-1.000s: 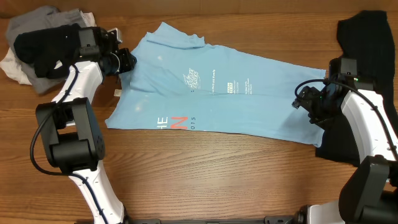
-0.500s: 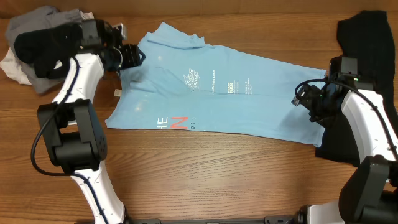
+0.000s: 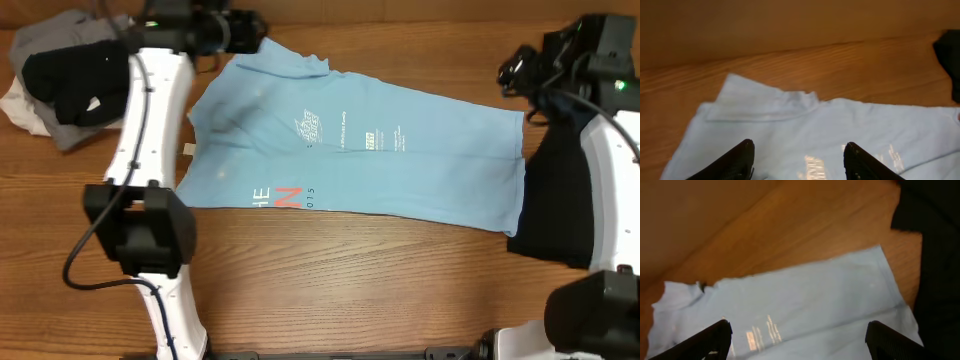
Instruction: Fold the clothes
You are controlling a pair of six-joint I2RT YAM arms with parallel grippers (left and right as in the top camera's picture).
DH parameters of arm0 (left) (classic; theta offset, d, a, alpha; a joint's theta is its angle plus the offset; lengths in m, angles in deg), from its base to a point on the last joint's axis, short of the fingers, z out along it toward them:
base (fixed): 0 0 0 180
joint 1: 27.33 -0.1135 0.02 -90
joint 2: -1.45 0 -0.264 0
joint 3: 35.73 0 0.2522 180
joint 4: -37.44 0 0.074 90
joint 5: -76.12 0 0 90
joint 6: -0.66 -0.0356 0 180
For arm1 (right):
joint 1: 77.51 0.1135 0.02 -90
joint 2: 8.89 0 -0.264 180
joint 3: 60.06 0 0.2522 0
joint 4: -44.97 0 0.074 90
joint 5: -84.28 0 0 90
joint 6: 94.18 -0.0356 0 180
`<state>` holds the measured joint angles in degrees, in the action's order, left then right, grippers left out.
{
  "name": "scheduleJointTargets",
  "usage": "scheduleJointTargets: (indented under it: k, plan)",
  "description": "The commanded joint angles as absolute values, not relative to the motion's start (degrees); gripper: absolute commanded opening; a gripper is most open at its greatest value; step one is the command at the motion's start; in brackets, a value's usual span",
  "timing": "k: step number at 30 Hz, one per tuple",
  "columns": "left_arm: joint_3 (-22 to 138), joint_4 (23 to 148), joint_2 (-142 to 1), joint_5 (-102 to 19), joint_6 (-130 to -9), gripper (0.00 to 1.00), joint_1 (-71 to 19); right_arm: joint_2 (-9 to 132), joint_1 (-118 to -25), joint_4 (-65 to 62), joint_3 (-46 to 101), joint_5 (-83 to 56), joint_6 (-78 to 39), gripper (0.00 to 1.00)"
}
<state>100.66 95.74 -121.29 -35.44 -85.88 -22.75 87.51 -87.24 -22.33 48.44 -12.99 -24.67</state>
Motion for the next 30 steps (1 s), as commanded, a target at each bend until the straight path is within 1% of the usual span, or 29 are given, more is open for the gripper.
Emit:
scheduleJointTargets:
  k: [1, 3, 5, 7, 9, 11, 13, 14, 17, 22, 24, 25, 30]
  plan:
    - [101.95, 93.64, -119.82, -30.02, -85.46, 0.61, -18.14, 95.09, -87.44, -24.89, 55.81, -13.52, -21.61, 0.91]
    - [101.95, 91.7, -120.5, -29.35, -85.4, 0.68, -16.39, 98.26, -87.49, -25.72, 57.71, -13.52, -20.76, 0.92]
    - [101.93, 89.73, -121.35, -28.6, -84.35, 0.69, -15.06, 101.13, -87.64, -25.04, 58.34, -13.49, -20.19, 0.94]
    - [101.93, 87.54, -122.71, -28.47, -83.87, 0.69, -13.75, 103.38, -87.92, -24.19, 58.36, -13.49, -20.19, 0.95]
    - [101.93, 85.73, -124.28, -28.51, -83.47, 0.66, -12.61, 104.95, -88.23, -23.91, 58.36, -13.49, -20.19, 0.96]
    - [101.95, 84.02, -126.51, -28.51, -83.5, 0.67, -11.74, 106.07, -88.51, -23.8, 58.36, -13.52, -20.19, 0.97]
    - [101.95, 82.41, -128.89, -28.51, -83.52, 0.73, -11.04, 106.33, -88.62, -23.8, 58.34, -13.54, -19.95, 0.98]
    - [101.95, 81.47, -130.27, -28.45, -83.58, 0.74, -10.73, 106.33, -88.62, -23.8, 58.34, -13.54, -19.69, 0.98]
    - [101.95, 78.34, -134.18, -28.49, -83.52, 0.74, -10.23, 106.31, -88.62, -24.28, 58.34, -13.52, -18.88, 0.99]
    - [101.95, 74.36, -139.04, -28.45, -82.47, 0.7, -9.92, 106.33, -88.62, -25.39, 58.34, -13.32, -18.7, 0.99]
    - [101.95, 73.4, -140.52, -28.27, -80.87, 0.65, -9.92, 106.33, -88.62, -25.68, 58.34, -13.32, -18.7, 0.99]
    - [101.95, 73.23, -140.92, -28.23, -80.3, 0.64, -9.92, 106.31, -88.62, -25.79, 58.34, -13.32, -18.7, 0.99]
    - [101.93, 73.03, -142.27, -23.62, -77.27, 0.63, -9.68, 106.31, -88.62, -26.22, 58.3, -13.32, -18.73, 0.99]
